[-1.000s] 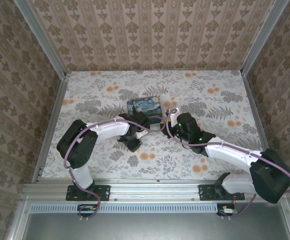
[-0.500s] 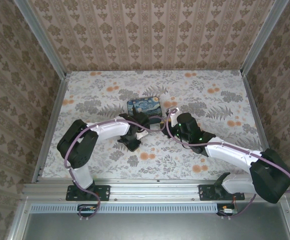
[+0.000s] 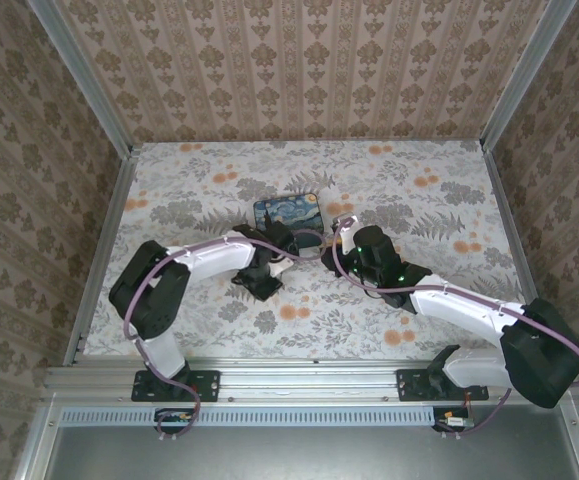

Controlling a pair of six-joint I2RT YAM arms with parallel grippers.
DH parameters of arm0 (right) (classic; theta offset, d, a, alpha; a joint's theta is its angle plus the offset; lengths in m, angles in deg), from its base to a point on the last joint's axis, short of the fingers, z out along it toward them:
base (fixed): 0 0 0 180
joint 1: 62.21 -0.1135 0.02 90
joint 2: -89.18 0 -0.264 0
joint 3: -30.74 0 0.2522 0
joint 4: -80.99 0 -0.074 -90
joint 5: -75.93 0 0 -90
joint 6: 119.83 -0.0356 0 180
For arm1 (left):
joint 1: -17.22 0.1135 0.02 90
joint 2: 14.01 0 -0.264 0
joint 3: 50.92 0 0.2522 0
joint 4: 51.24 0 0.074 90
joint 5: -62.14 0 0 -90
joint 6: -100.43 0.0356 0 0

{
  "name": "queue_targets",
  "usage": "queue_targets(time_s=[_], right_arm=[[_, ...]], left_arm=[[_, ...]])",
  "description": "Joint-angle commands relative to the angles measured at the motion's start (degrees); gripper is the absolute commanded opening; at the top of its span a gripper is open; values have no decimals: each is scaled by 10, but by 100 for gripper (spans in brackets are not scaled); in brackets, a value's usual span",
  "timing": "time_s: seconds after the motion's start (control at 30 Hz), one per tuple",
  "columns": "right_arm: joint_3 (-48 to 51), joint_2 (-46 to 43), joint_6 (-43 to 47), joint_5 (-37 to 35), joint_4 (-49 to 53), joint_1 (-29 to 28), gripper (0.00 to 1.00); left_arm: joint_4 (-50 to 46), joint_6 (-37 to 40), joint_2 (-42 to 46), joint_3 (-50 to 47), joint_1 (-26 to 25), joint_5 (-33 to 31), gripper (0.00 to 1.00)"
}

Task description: Unlock the padlock with the key

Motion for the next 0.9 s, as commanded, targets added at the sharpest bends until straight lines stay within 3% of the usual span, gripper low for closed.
queue_targets(time_s=[0.0,0.23,0.43,0.53,0.67,0.87], right_arm=[[-8,-10,3,15,17,3,28],[-7,-13,-68,124,-11,34,29],[14,40,-222,260,-262,41,32],[-3,53,-240,277,-292,43,34],[-11,38,-258,286,-293,52,34],[-19,15,-275,294,-284,55,34]], left_arm=[[17,-23,62,-3,31,66,3],[112,-63,157,-29,82,214,1],[258,-115,197,-30,108,369,1],[315,-128,207,-26,114,435,1],[340,-124,216,-32,118,479,1],[375,-138,230,-51,120,491,1]])
